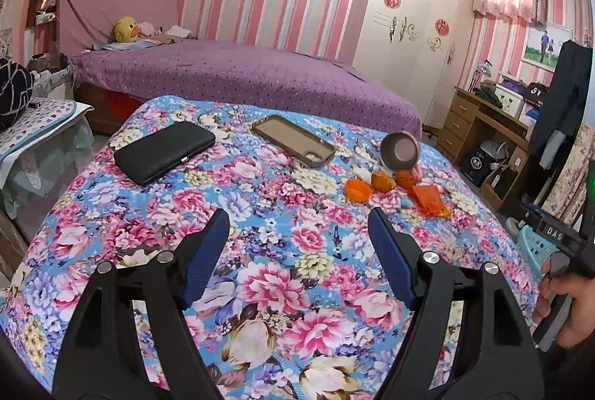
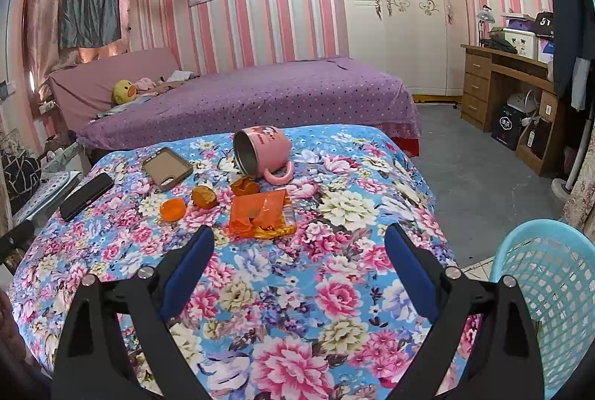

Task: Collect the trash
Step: 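Move both open tools back over the bed toward the orange items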

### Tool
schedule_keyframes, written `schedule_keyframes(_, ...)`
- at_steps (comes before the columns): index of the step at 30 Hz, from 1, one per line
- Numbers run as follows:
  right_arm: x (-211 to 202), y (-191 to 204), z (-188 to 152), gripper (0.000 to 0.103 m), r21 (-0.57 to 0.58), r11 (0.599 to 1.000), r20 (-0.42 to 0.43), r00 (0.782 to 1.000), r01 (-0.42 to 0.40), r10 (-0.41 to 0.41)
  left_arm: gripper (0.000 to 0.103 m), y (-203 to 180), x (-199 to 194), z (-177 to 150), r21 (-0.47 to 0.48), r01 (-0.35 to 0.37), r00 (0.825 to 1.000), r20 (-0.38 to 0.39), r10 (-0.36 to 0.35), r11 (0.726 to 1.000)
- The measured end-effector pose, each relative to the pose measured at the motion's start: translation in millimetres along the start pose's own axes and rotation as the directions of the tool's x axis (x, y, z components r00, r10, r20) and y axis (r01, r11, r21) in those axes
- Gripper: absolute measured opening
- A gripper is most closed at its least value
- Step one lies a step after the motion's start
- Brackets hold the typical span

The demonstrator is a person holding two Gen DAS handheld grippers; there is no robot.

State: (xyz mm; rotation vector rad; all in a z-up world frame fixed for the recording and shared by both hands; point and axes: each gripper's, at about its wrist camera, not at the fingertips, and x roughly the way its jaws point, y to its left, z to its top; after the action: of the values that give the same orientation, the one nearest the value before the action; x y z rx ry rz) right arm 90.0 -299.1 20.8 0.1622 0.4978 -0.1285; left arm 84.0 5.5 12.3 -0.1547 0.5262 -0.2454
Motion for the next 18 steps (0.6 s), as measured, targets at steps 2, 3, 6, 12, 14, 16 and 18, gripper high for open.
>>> schedule_keyframes(2,2,4,0,0.091,-0.009,1.000,-0.001,1.000,-0.002,0.002,0.075,0,0,1,-0.004,0.011,1.000,0.004,-0.011,1.000)
schedule_keyframes(3,4,7,0,0.091,-0.012,1.000,-0.001,1.000,-0.003,0.003,0.075,0,1,0,-0.003,0.011,1.000,0.006,-0.011,1.000)
schedule_keyframes(6,8,15,0,0.091,-0.024,1.000,-0.003,1.000,-0.009,0.009,0.075,0,4,-1,0.015,0.004,1.000,0.002,-0.004,1.000)
schedule_keyframes(12,17,33,-1,0.091,-0.047,0.999,-0.010,1.000,-0.018,0.017,0.076,1,6,-2,0.049,-0.014,1.000,0.000,0.014,0.999)
schedule_keyframes(14,20,38,-1,0.091,-0.052,0.998,-0.012,1.000,-0.020,0.019,0.077,4,8,-2,0.043,-0.016,1.000,-0.004,0.016,0.999)
schedule_keyframes(16,22,41,-2,0.091,-0.058,0.998,-0.017,1.000,-0.020,0.019,0.077,7,10,-2,0.034,-0.014,1.000,-0.005,0.014,0.999)
schedule_keyframes(18,23,44,-2,0.091,-0.062,0.998,-0.017,1.000,-0.021,0.020,0.077,9,11,-1,0.027,-0.010,1.000,-0.004,0.010,1.000)
